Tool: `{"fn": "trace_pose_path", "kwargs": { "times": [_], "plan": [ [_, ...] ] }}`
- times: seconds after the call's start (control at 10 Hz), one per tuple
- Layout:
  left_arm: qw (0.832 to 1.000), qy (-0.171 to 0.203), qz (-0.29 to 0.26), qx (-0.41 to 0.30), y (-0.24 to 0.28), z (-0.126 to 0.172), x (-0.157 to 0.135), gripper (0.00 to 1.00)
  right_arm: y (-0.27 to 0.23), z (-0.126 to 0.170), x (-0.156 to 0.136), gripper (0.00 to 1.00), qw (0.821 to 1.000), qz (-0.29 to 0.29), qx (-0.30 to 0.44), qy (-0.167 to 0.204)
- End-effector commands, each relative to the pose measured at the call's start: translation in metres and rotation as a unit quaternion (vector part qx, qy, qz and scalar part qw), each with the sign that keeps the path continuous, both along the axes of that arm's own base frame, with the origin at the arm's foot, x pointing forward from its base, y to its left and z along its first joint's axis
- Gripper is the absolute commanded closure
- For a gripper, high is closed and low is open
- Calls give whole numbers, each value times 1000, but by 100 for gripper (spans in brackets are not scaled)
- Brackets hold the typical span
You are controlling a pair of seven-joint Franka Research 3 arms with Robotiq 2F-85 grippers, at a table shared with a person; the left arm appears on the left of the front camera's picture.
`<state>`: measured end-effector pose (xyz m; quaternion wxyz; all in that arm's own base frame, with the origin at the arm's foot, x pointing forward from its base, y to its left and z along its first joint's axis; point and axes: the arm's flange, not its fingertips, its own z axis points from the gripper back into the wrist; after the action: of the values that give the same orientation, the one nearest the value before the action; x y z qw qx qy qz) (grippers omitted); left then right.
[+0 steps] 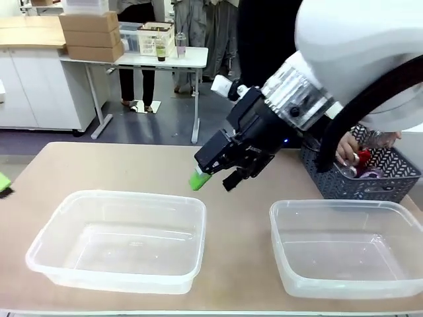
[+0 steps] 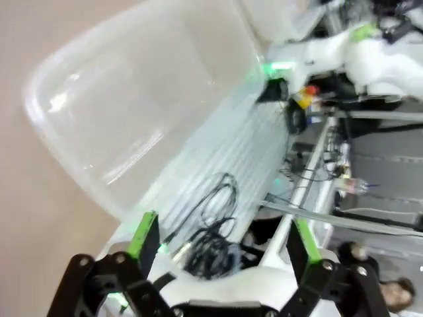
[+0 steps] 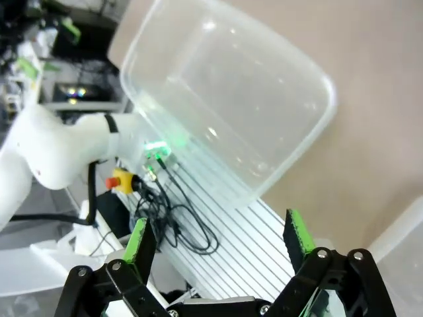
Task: Sort the waste into each basket.
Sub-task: Pick up the Organizing box on the left side of the table and lift it.
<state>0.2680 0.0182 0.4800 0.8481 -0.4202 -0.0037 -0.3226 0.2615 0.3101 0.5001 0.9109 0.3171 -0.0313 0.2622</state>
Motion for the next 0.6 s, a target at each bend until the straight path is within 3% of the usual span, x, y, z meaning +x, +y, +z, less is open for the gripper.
{"fn": "trace_pose_path", "kwargs": {
  "times": [0.0, 0.3, 0.4, 0.5],
  "plan": [
    [999, -21, 15, 40, 20, 12, -2, 0, 8, 7, -7, 0, 1000, -1, -1, -13],
    [1000, -5, -1, 12, 4, 0, 5, 0, -1, 3, -1, 0, 1000, 5, 2, -2],
    [993, 2, 86, 77, -19, -9, -2, 0, 32, -4, -3, 0, 988, -101, -63, 96],
    [981, -5, 147, 123, -37, -17, -14, 0, 63, -16, -13, 0, 960, -209, -152, 111]
  ]
}}
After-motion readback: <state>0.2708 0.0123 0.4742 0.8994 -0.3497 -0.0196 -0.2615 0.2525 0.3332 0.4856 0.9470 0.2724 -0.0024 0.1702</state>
